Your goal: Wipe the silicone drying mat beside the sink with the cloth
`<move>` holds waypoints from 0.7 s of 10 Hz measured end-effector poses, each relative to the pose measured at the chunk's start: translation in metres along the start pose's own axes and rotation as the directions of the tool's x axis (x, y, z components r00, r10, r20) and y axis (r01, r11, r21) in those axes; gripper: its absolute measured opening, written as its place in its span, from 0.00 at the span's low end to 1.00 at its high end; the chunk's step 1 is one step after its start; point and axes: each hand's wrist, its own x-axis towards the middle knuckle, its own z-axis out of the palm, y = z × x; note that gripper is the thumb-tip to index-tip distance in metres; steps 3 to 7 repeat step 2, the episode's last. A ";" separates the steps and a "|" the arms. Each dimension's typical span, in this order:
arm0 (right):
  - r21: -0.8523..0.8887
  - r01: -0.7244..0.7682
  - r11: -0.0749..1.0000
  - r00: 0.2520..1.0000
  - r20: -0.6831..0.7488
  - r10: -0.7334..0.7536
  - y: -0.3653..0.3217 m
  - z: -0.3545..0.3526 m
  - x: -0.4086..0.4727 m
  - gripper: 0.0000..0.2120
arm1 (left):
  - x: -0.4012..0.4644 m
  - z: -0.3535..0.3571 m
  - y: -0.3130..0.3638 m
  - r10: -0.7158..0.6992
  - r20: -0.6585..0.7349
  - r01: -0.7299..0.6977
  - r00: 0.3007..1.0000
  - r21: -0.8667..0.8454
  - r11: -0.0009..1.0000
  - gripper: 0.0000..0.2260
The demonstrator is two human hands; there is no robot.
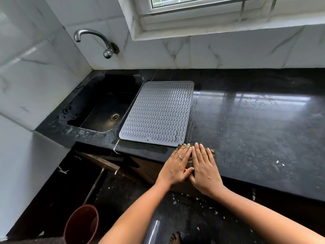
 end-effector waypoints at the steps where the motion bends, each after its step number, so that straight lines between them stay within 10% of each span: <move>1: -0.004 0.023 1.000 0.996 0.083 -0.023 0.003 -0.013 0.008 0.37 | 0.003 -0.016 0.000 0.050 0.009 -0.049 0.999 -0.045 0.998 0.35; 7: -0.046 0.088 0.995 0.988 0.130 -0.081 0.009 -0.052 0.040 0.27 | 0.011 -0.065 -0.013 0.005 0.070 0.001 0.998 -0.084 0.996 0.31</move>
